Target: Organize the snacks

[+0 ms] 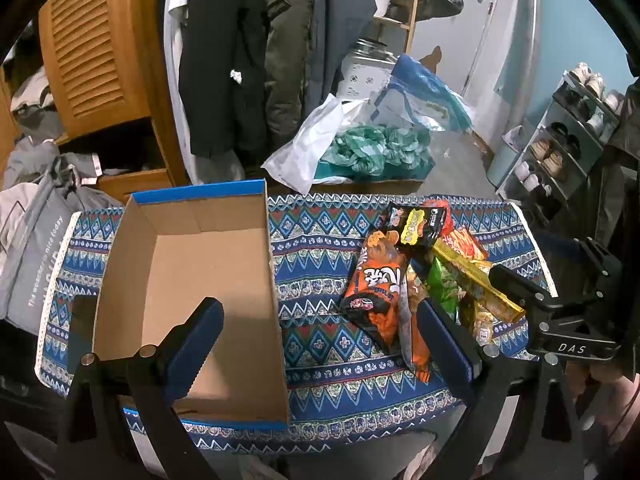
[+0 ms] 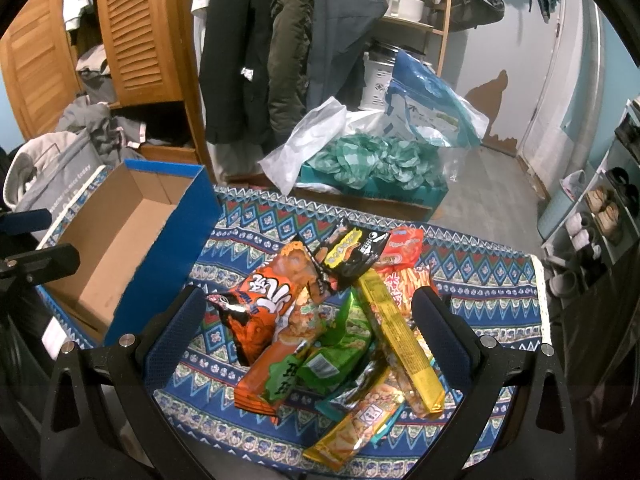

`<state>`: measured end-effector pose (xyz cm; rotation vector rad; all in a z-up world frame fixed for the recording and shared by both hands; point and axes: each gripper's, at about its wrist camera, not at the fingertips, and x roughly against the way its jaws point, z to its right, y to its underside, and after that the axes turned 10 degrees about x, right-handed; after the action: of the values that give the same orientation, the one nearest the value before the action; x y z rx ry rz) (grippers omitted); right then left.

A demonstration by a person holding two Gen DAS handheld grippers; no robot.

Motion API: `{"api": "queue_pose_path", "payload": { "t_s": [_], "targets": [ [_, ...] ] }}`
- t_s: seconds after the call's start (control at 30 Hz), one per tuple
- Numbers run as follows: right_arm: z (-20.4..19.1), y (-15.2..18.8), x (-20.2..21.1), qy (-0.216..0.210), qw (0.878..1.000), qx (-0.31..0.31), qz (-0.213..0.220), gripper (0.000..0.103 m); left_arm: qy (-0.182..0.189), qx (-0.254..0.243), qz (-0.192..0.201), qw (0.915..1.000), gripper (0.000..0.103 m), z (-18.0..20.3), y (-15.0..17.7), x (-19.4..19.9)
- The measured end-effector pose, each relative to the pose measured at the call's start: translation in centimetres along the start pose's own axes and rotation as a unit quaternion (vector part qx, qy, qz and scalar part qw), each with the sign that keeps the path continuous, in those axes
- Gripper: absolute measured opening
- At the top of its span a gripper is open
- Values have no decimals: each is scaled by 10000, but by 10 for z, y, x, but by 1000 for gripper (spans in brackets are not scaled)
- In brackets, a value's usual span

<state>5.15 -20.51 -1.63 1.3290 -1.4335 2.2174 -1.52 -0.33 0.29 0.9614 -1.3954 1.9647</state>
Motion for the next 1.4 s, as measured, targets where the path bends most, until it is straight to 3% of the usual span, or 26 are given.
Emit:
{"api": "queue_pose_path", "payload": {
  "t_s": [1.03,1.4],
  "targets": [
    [10,3,-3,-2,10000,-4,-25,101,-77,-2,-141,9999,98,0,-6,-14],
    [41,2,-24,21,9996,13,-272,101,-31,173,-694,9974,98,9,-11,-63]
  ]
}}
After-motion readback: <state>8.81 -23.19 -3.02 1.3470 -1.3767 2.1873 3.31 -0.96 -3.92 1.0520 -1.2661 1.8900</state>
